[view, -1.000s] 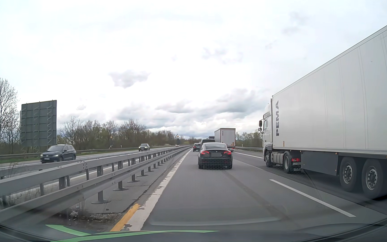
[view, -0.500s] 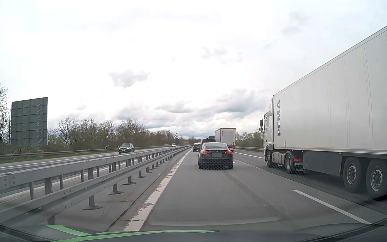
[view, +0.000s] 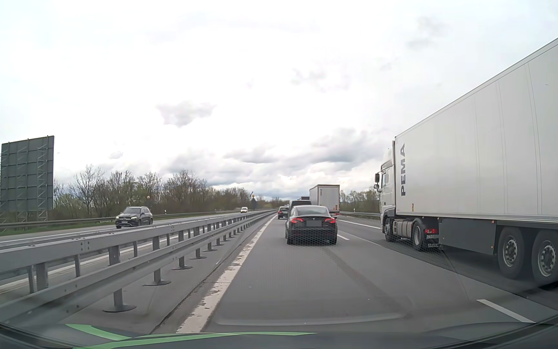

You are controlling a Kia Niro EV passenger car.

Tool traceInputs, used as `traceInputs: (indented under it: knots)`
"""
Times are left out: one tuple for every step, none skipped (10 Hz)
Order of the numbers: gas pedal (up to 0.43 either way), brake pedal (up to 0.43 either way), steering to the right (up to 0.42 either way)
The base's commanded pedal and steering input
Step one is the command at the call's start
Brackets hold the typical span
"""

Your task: Follow the waypoints while adhering to traffic rules and regulations

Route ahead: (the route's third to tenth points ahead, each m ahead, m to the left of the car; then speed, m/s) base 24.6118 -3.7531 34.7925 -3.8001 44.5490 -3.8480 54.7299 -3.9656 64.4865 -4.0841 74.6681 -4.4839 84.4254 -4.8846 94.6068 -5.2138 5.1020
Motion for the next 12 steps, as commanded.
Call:
traceInputs:
  knots:
    - [0.047,0.000,0.001]
    - [0.047,0.000,0.001]
    - [0.047,0.000,0.001]
    - [0.039,0.000,0.001]
    - [0.028,0.000,0.000]
    - [0.020,0.000,0.000]
    - [0.000,0.000,0.000]
    - [0.000,0.000,0.000]
    - [0.000,0.000,0.000]
    - [0.000,0.000,0.000]
    - [0.000,0.000,0.000]
    - [0.000,0.000,0.000]
